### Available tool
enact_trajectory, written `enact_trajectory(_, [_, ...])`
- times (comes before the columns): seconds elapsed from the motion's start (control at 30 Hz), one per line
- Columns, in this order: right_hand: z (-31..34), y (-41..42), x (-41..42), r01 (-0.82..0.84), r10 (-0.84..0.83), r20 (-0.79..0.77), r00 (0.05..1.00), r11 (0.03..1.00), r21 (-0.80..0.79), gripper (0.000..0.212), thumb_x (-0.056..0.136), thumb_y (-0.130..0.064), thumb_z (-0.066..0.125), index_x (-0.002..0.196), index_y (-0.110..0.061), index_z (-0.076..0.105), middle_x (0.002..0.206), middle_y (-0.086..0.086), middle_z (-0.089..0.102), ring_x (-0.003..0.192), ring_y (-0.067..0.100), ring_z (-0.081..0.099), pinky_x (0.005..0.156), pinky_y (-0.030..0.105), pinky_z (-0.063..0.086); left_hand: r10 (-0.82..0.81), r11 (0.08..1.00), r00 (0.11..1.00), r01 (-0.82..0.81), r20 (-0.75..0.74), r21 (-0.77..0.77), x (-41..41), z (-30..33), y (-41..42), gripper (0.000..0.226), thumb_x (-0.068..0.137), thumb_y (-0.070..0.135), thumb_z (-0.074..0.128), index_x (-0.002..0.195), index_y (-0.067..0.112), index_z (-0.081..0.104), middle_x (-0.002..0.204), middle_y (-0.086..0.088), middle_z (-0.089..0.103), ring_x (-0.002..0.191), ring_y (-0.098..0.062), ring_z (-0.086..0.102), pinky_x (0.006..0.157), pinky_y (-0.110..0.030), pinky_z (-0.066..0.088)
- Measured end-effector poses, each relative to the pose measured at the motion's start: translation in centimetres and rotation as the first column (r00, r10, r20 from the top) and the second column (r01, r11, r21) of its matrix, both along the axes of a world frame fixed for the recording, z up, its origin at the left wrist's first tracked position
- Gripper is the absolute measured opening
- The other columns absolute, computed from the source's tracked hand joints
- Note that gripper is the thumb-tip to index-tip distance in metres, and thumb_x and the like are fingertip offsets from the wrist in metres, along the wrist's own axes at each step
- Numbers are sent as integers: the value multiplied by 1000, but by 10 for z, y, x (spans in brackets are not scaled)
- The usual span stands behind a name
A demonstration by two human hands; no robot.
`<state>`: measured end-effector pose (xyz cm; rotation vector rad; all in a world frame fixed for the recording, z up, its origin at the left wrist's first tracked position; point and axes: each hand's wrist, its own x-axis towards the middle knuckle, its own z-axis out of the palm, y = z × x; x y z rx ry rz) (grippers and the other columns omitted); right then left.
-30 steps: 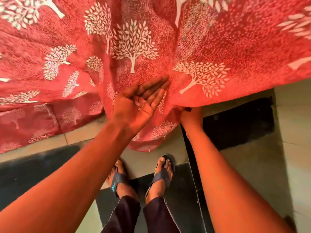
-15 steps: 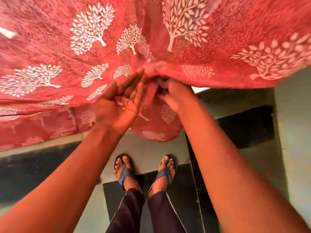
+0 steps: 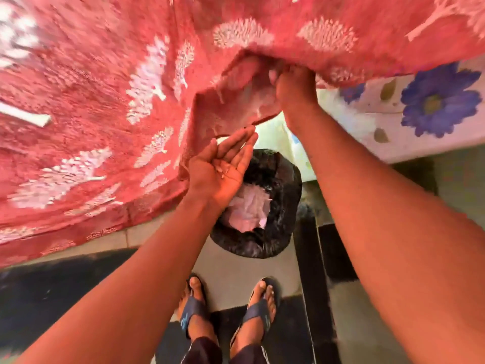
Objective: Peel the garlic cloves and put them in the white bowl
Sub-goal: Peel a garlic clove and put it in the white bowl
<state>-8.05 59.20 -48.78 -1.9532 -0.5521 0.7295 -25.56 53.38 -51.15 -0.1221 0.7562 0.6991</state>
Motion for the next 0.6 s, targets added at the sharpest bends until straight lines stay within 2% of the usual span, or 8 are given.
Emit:
enact_trajectory(0.07, [-23, -25, -5, -56, 60, 29, 998, 991, -119, 12, 66, -35, 58, 76, -28, 61, 87, 2, 63, 85, 25, 60, 83, 47, 55, 8, 999, 1000, -8, 16, -32, 5, -13, -1, 57, 108, 21, 35, 94, -21, 71, 115, -34, 69, 113, -46, 68, 118, -47, 40])
enact_trajectory(0.13, [-36, -66, -19, -30, 40, 37, 999, 968, -248, 8, 82, -29, 64, 88, -23, 64, 100, 9, 70, 95, 29, 64, 82, 39, 49, -9, 999, 1000, 10, 30, -46, 11, -30, -7, 52, 107, 21, 35, 104, -20, 68, 125, -34, 65, 124, -44, 62, 117, -45, 41])
enact_trajectory(0.23, [-49, -121, -40, 82, -52, 132, 990, 969, -234, 9, 89, -11, 65, 82, -16, 64, 87, 8, 70, 90, 29, 65, 72, 33, 40, -80, 996, 996, 78, -34, -45, 15, -56, -18, 51, 106, 22, 32, 117, -18, 62, 131, -32, 62, 129, -42, 59, 117, -42, 41])
enact_trajectory(0.3, [-66, -152, -62, 61, -21, 213, 977, 982, -181, 8, 88, -6, 62, 84, -11, 67, 83, 7, 70, 82, 26, 63, 72, 37, 44, -118, 992, 985, 112, -127, -50, 15, -74, -27, 52, 106, 25, 31, 120, -15, 61, 132, -30, 63, 127, -39, 61, 115, -40, 43])
enact_trajectory(0.4, [-99, -183, -89, -122, 139, 257, 956, 989, -80, 19, 87, -1, 58, 94, -6, 75, 89, 8, 74, 83, 22, 68, 78, 40, 54, -171, 985, 947, 153, -270, -86, 14, -97, -43, 56, 110, 31, 27, 119, -13, 62, 136, -28, 61, 128, -38, 59, 110, -40, 46])
enact_trajectory(0.47, [-119, -194, -103, -336, 335, 291, 896, 941, -49, 23, 89, 0, 59, 104, -3, 77, 103, 11, 75, 96, 25, 71, 89, 40, 55, -208, 978, 925, 187, -319, -97, 11, -110, -52, 61, 110, 36, 24, 126, -11, 60, 140, -29, 57, 132, -39, 55, 108, -41, 45])
enact_trajectory(0.53, [-137, -206, -112, -501, 511, 278, 813, 858, -112, 30, 93, -5, 57, 117, -5, 75, 122, 13, 71, 115, 27, 66, 104, 39, 50, -269, 963, 899, 259, -345, -76, 6, -120, -60, 66, 109, 43, 21, 137, -8, 54, 141, -29, 56, 132, -38, 54, 109, -40, 44])
enact_trajectory(0.6, [-144, -210, -111, -500, 548, 271, 791, 835, -228, 41, 97, -22, 46, 126, -6, 70, 134, 15, 65, 128, 30, 59, 112, 39, 43, -296, 955, 898, 285, -326, -83, 3, -121, -65, 66, 108, 47, 24, 136, -4, 56, 142, -28, 55, 132, -40, 54, 109, -44, 46])
